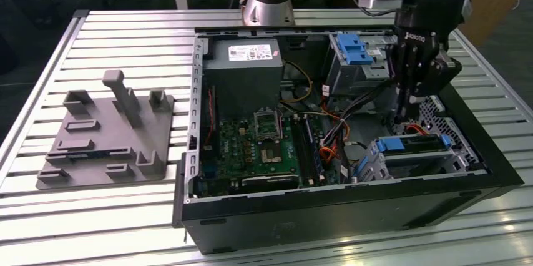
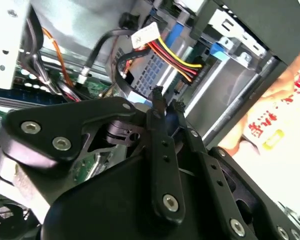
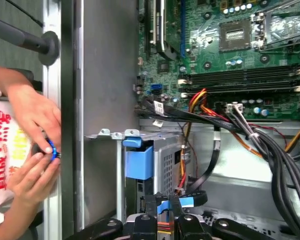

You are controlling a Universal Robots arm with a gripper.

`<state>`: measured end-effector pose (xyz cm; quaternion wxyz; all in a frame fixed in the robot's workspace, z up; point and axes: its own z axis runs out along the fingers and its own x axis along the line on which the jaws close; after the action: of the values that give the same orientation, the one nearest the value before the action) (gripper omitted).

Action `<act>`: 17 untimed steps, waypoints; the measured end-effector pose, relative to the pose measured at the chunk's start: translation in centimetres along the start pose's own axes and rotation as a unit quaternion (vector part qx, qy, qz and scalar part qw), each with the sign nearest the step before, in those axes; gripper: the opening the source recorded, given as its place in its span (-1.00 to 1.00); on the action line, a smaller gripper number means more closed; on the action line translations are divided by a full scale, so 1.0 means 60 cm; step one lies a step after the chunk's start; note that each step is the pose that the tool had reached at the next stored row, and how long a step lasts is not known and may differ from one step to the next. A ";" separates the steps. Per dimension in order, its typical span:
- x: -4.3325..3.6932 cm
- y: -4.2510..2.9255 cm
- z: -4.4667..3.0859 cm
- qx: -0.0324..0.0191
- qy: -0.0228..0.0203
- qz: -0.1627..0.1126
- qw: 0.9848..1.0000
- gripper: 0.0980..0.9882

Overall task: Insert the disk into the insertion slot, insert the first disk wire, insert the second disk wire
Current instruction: 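Insert the second disk wire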

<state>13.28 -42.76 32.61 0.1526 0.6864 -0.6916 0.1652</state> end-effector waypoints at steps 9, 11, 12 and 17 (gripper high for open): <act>0.011 0.000 0.004 0.000 -0.062 0.001 0.998 -0.71; 0.013 0.000 0.005 0.000 -0.073 0.001 0.997 -0.89; 0.014 0.000 0.005 0.000 -0.078 0.002 0.997 -0.89; 0.019 0.000 0.008 -0.001 -0.097 0.002 0.995 -0.89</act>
<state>13.28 -44.01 32.71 0.0851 0.6979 -0.7044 0.0980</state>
